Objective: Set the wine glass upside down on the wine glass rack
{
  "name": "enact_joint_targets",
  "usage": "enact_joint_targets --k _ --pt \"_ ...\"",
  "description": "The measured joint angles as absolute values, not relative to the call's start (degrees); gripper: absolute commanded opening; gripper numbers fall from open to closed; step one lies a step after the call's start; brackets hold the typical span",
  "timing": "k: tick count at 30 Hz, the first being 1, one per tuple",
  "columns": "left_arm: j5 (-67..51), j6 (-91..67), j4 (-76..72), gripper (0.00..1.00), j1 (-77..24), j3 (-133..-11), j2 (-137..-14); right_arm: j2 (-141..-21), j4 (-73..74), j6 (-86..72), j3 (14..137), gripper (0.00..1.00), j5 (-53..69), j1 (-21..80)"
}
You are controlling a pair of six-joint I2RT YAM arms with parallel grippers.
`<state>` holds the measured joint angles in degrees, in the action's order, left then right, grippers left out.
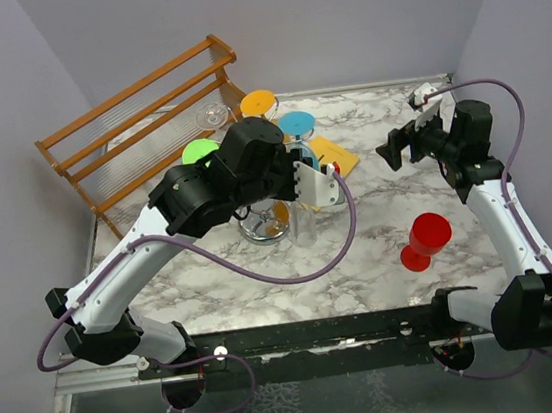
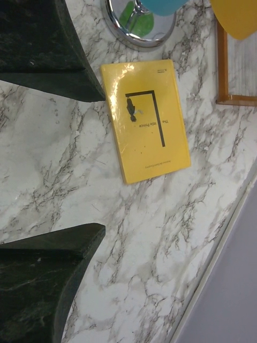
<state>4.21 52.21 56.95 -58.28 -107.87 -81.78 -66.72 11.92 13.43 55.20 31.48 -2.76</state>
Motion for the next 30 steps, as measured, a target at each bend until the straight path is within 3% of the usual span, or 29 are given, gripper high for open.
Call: enact_joint_targets --k 30 --pt "3.5 49.0 55.8 0.23 -58.4 -105.0 -82.4 -66.7 11.9 13.9 55.0 0.94 31.7 -3.0"
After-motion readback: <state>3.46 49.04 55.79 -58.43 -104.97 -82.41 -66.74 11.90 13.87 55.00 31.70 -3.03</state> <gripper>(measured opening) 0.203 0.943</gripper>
